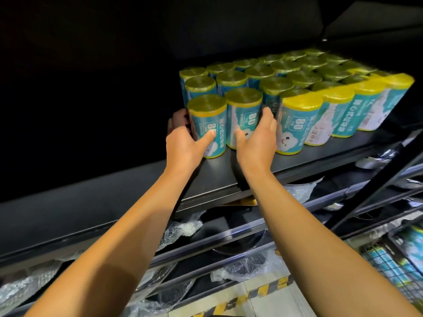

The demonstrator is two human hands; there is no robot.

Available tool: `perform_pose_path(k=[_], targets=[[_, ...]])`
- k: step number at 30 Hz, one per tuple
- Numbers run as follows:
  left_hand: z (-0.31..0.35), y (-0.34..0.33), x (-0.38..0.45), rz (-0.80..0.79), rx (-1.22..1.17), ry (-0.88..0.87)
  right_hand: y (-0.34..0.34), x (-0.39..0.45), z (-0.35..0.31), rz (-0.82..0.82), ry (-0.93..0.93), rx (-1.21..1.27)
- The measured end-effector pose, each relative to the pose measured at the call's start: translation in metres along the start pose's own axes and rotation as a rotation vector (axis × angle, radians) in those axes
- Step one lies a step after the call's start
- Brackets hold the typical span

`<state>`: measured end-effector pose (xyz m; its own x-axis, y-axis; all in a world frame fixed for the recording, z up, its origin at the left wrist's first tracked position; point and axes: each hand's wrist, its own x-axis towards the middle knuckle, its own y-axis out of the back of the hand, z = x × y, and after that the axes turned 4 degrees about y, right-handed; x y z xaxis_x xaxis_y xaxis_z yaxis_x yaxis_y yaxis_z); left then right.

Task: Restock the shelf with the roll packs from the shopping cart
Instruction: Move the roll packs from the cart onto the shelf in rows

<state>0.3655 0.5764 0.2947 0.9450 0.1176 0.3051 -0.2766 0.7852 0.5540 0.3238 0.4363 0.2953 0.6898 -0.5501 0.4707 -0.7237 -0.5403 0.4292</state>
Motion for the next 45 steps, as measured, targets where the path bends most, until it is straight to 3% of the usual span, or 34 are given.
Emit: perform_pose_path(k=[7, 13, 18, 24, 30, 36, 40, 45], targets=[[-0.011, -0.018, 0.023, -0.022, -0.044, 0.024, -0.017, 0.012, -0.001, 0.023, -0.060, -0.045], [-0.003, -0.018, 0.018, 0.051, -0.144, -0.087, -0.024, 0.010, 0.000, 0.075, -0.055, -0.067], [0.000, -0.014, 0.016, 0.025, -0.145, -0.062, -0.016, 0.001, -0.003, -0.037, -0.093, 0.058], [0.002, 0.008, -0.011, -0.021, -0.091, -0.039, 0.009, -0.025, 0.006, -0.171, 0.053, 0.042], [0.006, 0.013, -0.078, -0.123, -0.140, -0.184, 0.064, -0.058, 0.031, -0.302, 0.180, -0.086], [0.033, -0.032, -0.149, -0.193, -0.124, -0.362, 0.134, -0.089, 0.081, -0.328, 0.071, -0.160], [0.065, -0.086, -0.197, -0.389, -0.064, -0.515, 0.198, -0.102, 0.144, -0.320, -0.021, -0.279], [0.114, -0.160, -0.260, -0.600, -0.030, -0.522, 0.291, -0.122, 0.227, -0.312, -0.148, -0.383]])
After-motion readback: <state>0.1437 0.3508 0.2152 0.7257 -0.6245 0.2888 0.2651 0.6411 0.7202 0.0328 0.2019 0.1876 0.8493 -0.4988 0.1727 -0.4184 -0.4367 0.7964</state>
